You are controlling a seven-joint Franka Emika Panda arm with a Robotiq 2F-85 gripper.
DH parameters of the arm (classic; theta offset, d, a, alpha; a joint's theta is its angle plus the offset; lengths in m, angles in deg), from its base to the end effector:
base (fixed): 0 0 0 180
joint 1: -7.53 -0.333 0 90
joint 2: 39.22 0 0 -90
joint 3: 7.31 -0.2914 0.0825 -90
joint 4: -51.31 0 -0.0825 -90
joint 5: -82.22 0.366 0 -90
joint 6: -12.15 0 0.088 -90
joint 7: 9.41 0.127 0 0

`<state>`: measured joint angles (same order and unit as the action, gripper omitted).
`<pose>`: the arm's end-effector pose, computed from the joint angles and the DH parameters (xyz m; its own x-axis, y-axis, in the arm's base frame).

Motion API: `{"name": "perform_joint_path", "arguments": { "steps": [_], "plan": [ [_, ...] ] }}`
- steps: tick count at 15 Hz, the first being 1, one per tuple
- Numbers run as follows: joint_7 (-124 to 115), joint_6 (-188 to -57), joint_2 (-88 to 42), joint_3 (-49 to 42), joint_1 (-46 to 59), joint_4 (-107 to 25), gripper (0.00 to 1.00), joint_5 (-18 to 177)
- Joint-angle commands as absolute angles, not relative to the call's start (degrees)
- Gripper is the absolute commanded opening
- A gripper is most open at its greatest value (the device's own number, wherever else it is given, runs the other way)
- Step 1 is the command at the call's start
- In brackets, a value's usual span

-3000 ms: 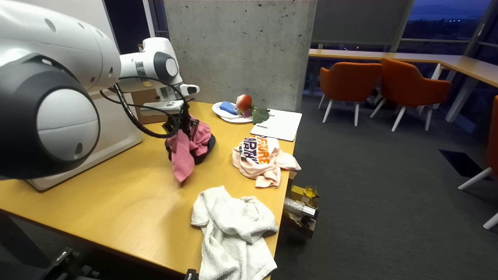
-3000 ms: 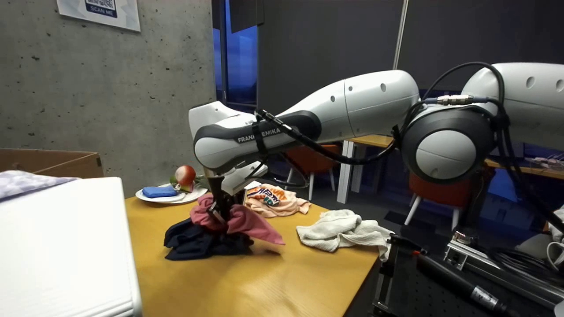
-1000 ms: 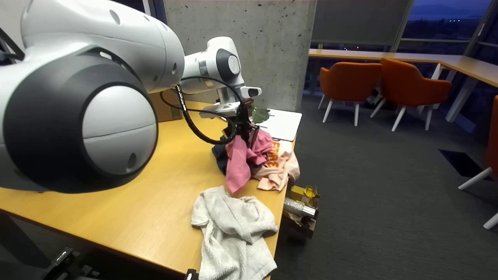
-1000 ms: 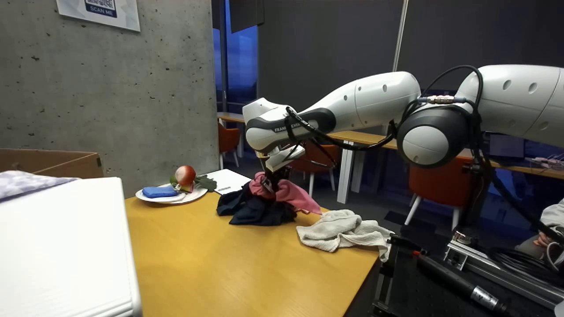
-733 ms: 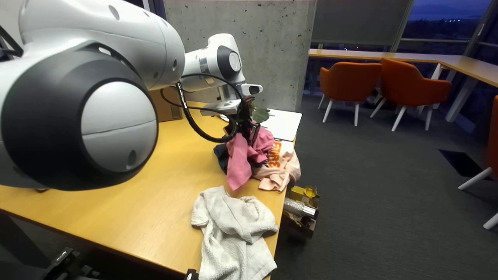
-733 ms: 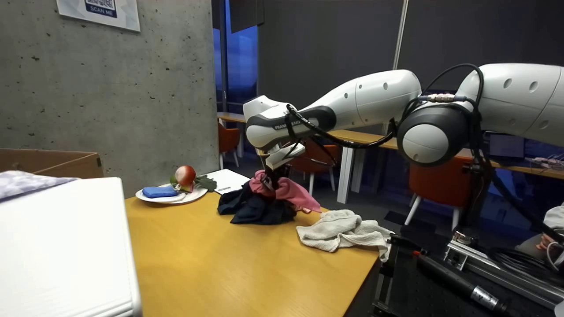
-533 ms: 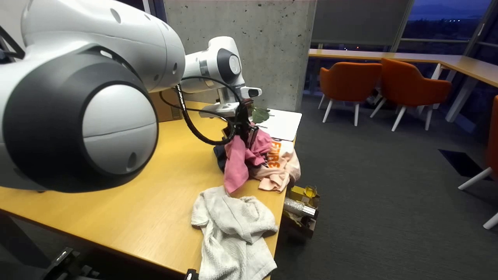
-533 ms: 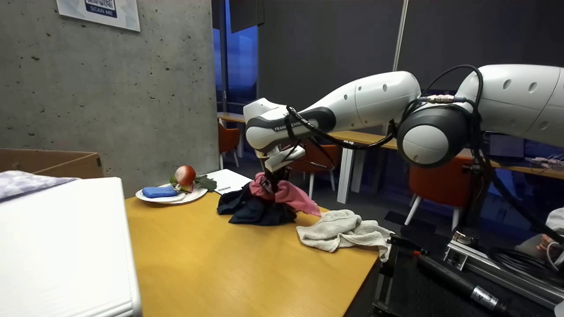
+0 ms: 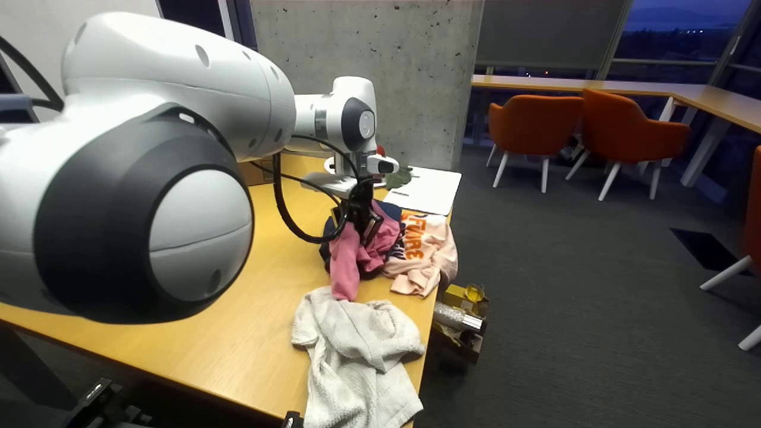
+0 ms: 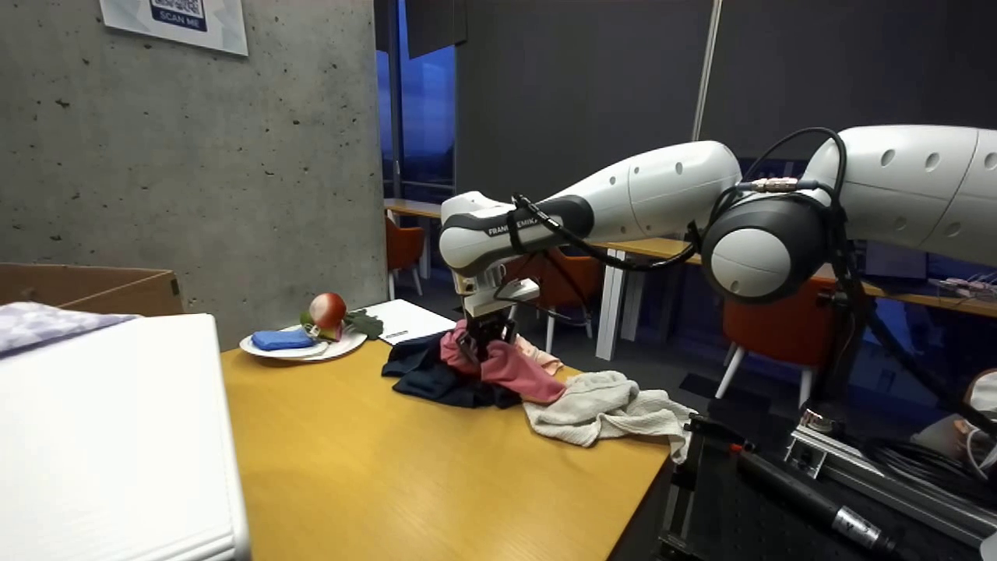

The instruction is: Put the pink shirt on the blue shirt, then put them on the peach shirt, then put them on the white towel and move them backwards

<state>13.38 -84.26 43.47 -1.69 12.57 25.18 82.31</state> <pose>0.7255 -0.0951 0.1068 0.8552 -0.4932 -0.1596 -0.4682 -0.8670 0.1708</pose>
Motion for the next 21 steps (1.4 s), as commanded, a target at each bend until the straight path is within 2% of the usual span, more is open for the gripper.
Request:
{"name": "perform_joint_path", "arguments": {
  "steps": [1,12,21],
  "plan": [
    [14.4,-82.7,44.0,-5.2,13.7,26.6,0.05,85.9],
    [14.9,-83.7,38.2,-8.0,7.2,25.4,0.05,87.0],
    [13.7,-83.5,30.1,-2.5,14.1,25.4,0.05,83.8]
  ]
}}
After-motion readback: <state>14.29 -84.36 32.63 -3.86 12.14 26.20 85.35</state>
